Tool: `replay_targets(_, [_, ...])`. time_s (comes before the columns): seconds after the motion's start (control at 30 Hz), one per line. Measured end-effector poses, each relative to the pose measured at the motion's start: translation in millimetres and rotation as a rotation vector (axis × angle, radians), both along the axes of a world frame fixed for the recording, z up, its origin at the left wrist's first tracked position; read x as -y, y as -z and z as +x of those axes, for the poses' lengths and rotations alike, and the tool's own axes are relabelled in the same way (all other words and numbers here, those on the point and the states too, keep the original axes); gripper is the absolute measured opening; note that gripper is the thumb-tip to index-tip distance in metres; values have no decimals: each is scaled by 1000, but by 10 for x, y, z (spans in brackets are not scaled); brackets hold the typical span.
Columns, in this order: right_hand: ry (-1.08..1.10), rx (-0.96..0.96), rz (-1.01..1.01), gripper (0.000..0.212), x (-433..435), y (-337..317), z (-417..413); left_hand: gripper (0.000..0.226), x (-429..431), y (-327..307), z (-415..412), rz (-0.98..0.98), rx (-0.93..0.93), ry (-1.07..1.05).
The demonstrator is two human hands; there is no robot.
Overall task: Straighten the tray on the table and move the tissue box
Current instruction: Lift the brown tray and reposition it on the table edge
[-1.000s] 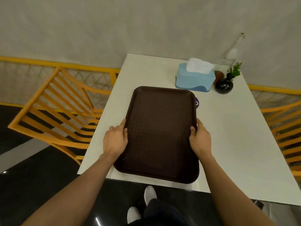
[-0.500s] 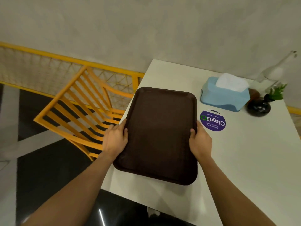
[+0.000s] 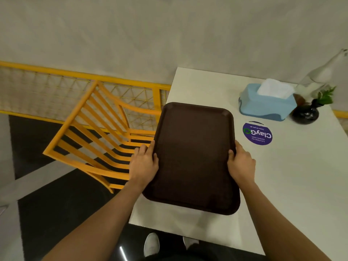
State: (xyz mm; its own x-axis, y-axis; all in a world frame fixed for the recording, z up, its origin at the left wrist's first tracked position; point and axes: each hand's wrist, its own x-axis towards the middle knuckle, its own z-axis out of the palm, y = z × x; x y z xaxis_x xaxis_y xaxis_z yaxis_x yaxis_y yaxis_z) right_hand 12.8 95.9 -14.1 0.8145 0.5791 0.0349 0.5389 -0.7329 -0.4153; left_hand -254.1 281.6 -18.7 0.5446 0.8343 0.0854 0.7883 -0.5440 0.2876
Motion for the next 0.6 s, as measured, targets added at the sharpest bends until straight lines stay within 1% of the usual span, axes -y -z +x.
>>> replay_targets(0.07, [8,13,-50,46,23,-17,-24,57,-18,22,-19,-3,16,40])
replay_targets(0.13, [19,39,-102,51,52,-28,-47,61,-25,48,-24,-50,43,81])
replay_targets(0.2, [9,55,-135,58,89,-30,-94,65,-23,78,-21,-116,42,135])
replay_targets(0.37, [-76,10,-231,77,303,82,-284,73,1,125,-29,-170,10,206])
replay_targets(0.6, [-66,-9,-257,83,619,103,-282,77,255,153,58,-148,-25,216])
